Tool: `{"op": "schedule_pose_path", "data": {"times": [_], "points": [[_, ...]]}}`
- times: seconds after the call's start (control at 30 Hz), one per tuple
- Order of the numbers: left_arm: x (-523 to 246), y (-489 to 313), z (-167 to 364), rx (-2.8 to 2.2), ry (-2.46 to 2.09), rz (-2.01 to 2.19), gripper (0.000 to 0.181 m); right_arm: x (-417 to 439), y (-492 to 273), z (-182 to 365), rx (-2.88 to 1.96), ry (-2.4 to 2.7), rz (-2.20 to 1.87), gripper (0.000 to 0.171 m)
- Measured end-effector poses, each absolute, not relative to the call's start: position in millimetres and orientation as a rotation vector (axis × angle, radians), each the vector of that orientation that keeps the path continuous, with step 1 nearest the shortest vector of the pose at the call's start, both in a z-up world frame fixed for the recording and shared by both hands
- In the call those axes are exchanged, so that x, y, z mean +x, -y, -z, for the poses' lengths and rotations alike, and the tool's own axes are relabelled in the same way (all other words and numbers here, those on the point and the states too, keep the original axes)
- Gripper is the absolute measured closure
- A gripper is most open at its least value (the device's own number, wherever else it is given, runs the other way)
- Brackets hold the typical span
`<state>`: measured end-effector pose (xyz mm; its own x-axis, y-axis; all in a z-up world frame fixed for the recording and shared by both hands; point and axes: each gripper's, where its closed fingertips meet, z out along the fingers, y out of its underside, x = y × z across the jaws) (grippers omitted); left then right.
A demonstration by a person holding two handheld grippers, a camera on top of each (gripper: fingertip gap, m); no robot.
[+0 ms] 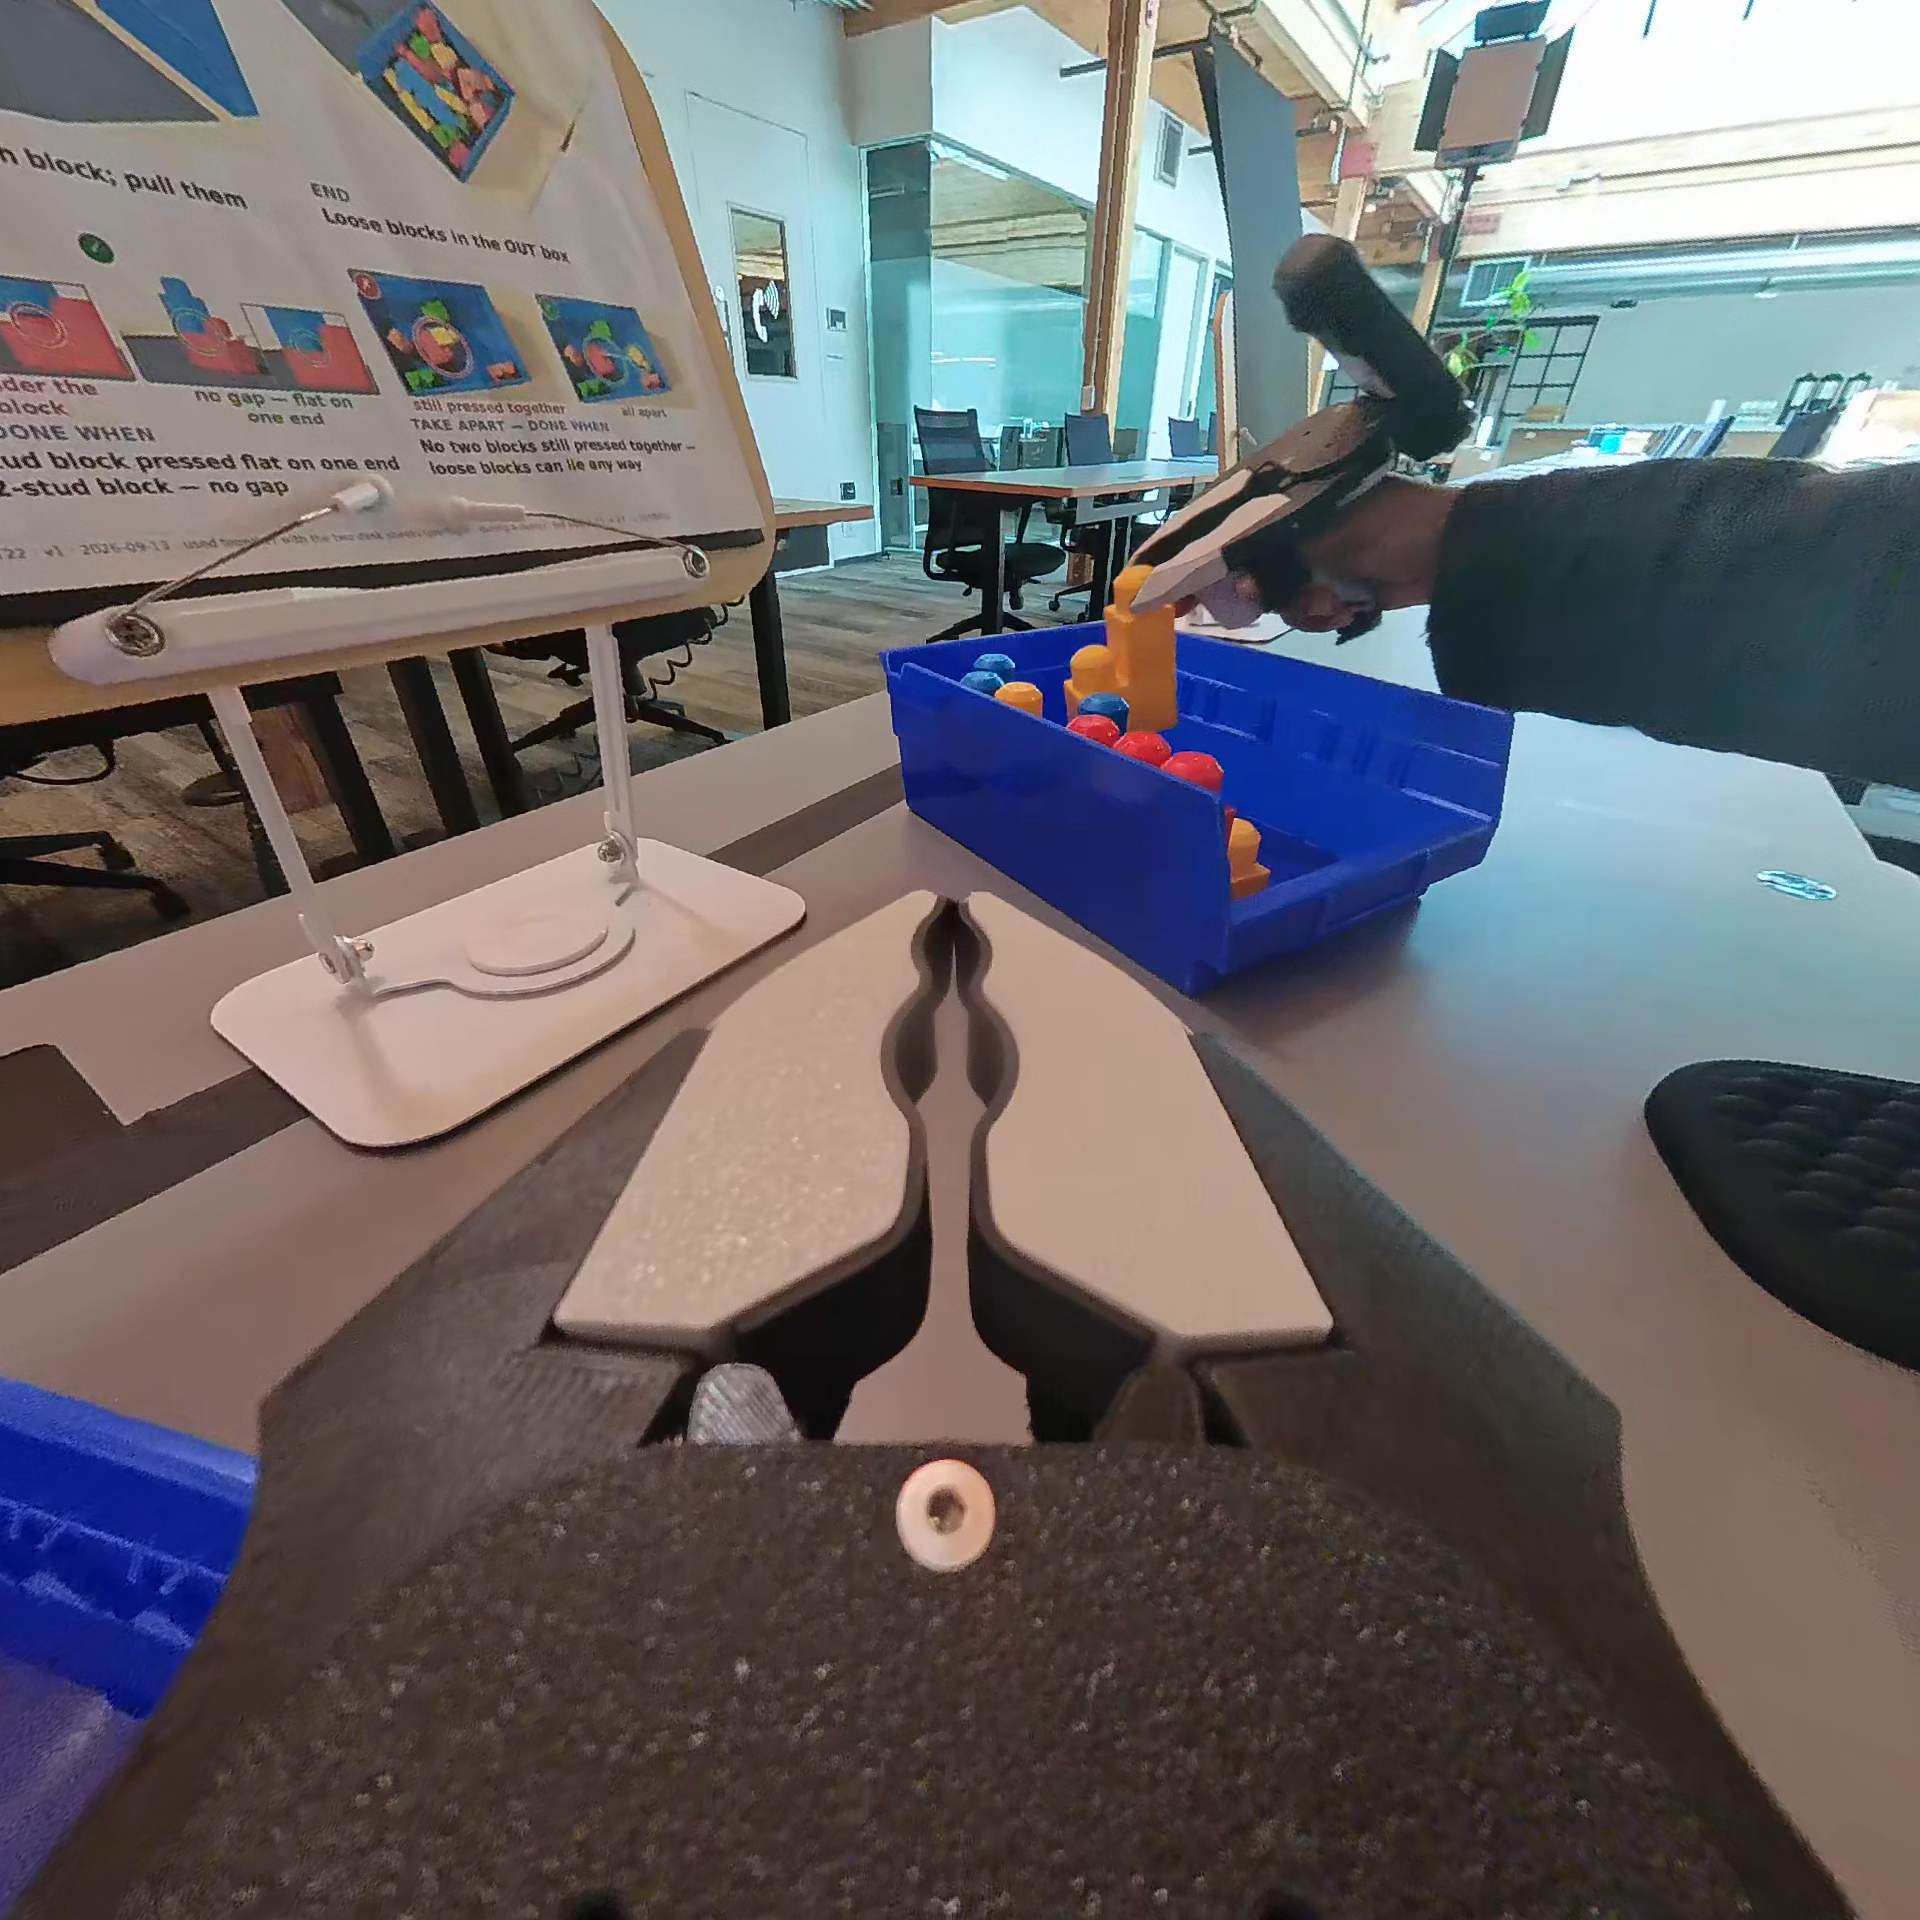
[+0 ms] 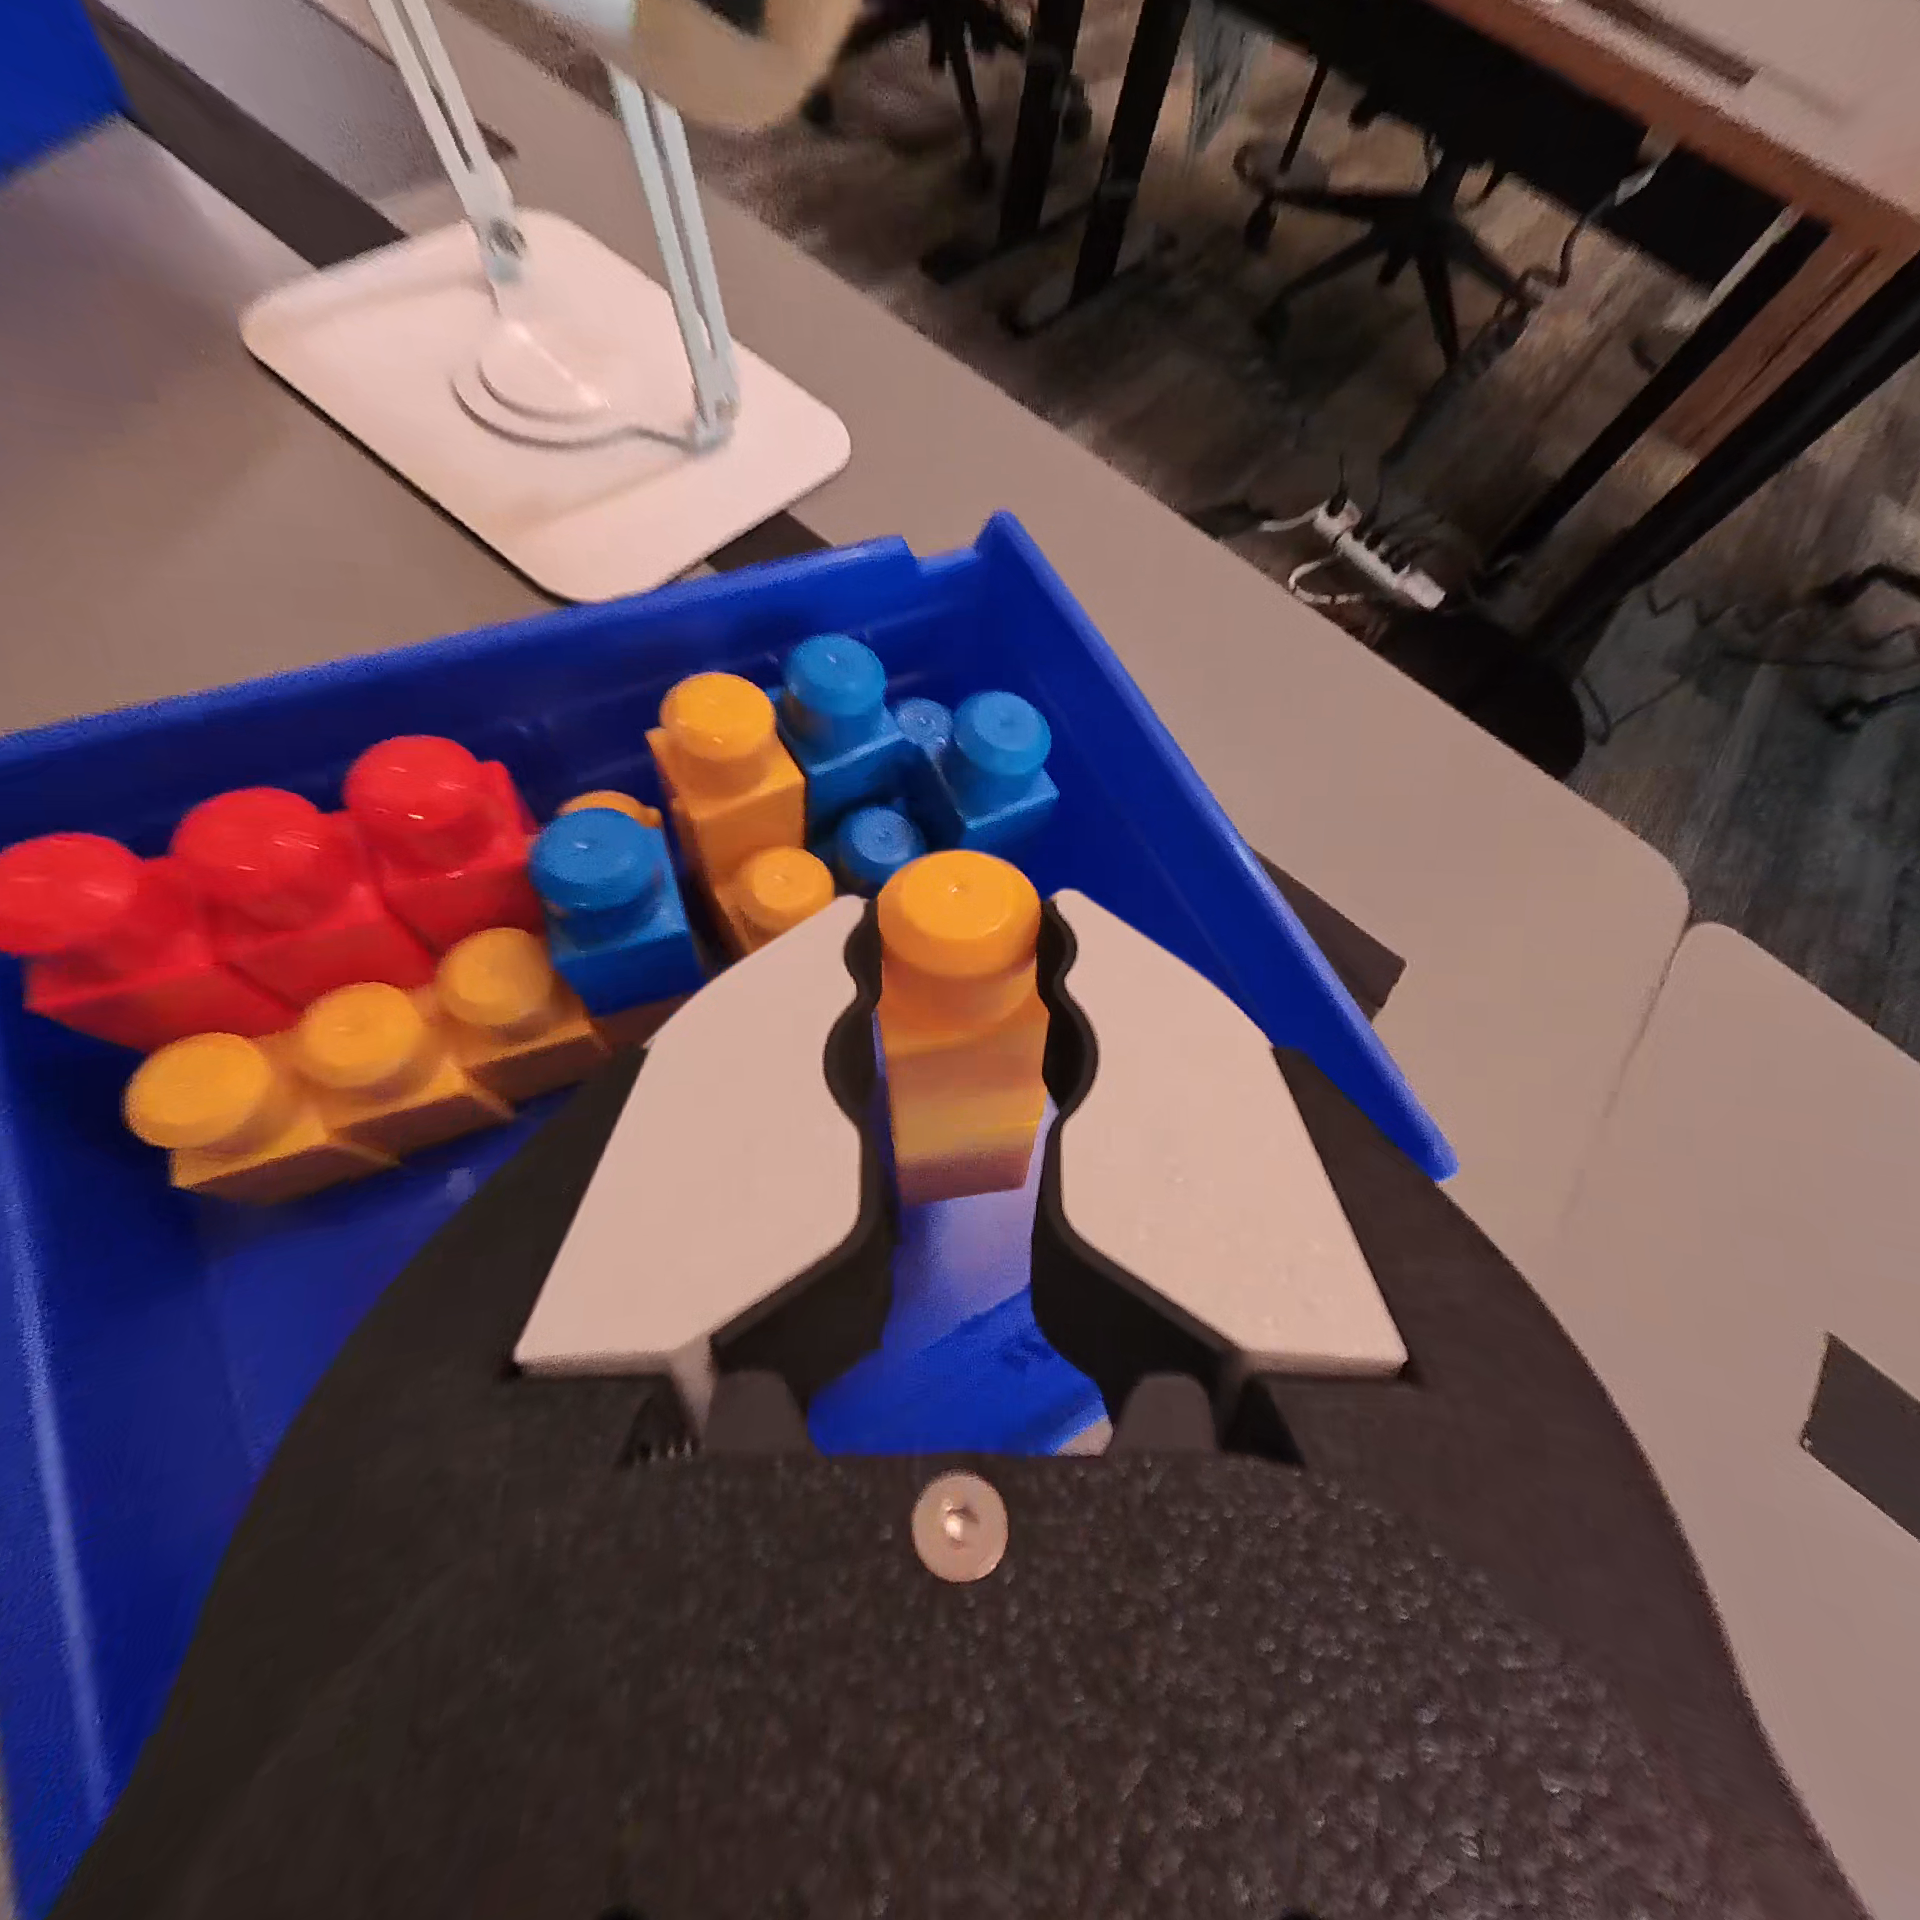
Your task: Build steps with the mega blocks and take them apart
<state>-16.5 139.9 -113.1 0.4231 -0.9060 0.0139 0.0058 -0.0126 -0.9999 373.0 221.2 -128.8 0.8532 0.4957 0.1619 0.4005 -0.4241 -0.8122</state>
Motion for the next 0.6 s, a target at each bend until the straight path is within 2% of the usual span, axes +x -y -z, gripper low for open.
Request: {"op": "schedule_pose_path", "data": {"times": [0.23,0.6], "points": [[-13.6,-139.6,121.1,-1.401,-0.905,0.886,0.181,384.5,-253.5,158.1,-2.172,0.750,-0.087,0.142],[-11.2,-138.8,127.1,-1.417,-0.922,0.898,0.181,402.0,-257.4,182.7,-2.327,0.909,0.094,0.138]]}}
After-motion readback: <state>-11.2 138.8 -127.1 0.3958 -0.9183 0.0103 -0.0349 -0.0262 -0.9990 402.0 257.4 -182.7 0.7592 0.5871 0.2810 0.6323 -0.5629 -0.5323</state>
